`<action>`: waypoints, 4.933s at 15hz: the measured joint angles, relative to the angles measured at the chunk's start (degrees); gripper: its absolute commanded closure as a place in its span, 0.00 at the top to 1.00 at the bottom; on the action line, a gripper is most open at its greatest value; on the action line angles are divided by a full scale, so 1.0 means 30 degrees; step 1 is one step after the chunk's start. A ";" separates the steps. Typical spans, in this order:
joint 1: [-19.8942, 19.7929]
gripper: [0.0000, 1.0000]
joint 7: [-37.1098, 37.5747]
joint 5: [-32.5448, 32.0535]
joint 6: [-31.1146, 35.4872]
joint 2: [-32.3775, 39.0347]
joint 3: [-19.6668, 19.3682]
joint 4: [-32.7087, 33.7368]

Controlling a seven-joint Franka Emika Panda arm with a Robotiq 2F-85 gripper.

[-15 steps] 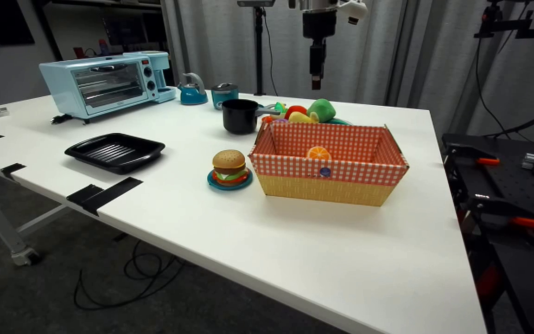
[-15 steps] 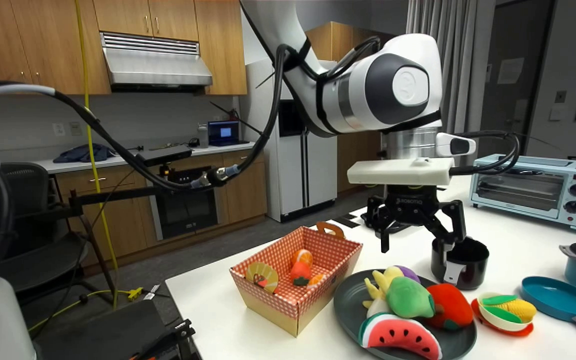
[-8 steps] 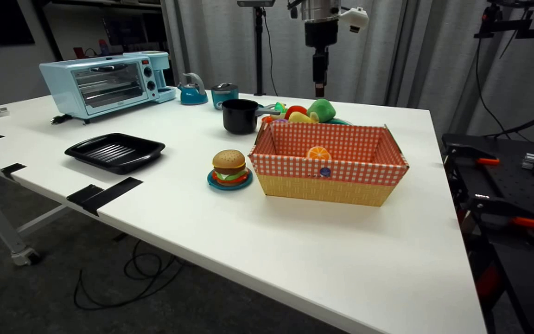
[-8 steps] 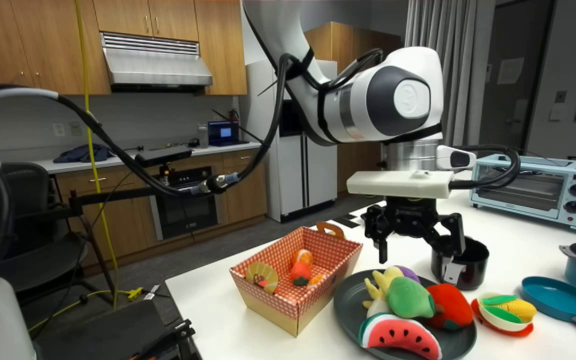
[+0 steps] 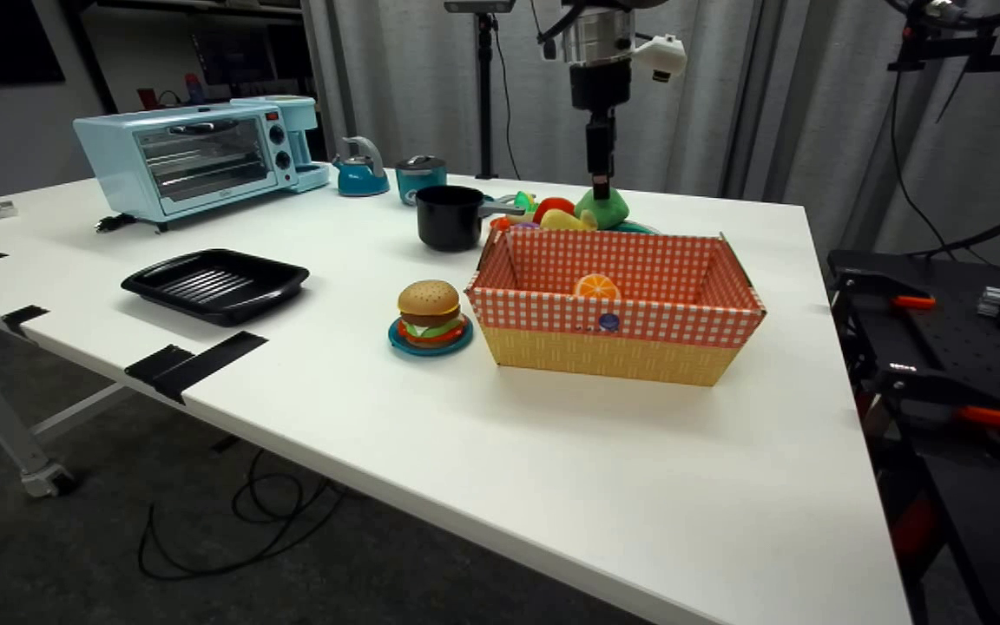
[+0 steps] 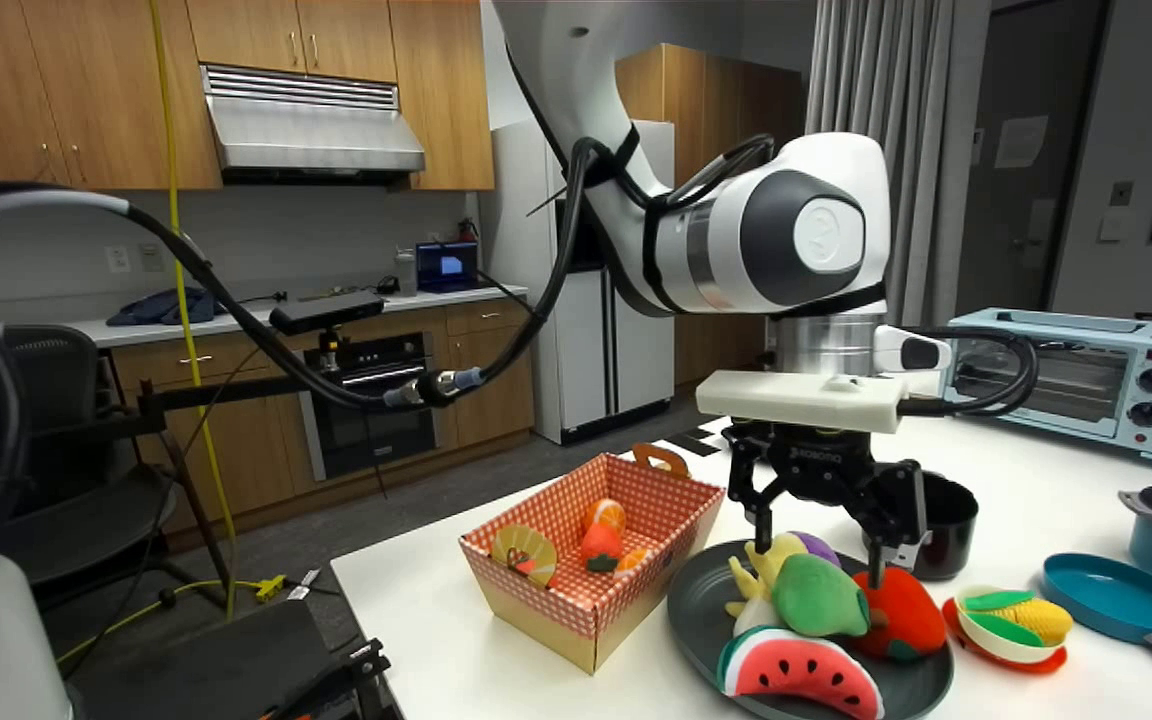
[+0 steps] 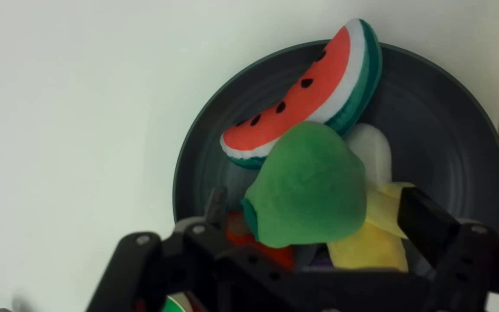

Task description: Put the green plush toy inside the box

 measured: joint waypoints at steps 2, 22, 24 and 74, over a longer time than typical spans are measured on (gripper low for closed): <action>-0.0006 1.00 0.0000 0.0001 0.0000 0.0358 0.0002 0.0214; 0.0558 0.04 0.1191 -0.0010 -0.0086 0.0363 0.0143 0.0967; 0.0923 0.04 0.1603 -0.0336 -0.0163 -0.0371 0.0147 0.0672; 0.4645 1.00 0.2692 -0.3364 -0.2343 -0.2342 0.3158 -0.1725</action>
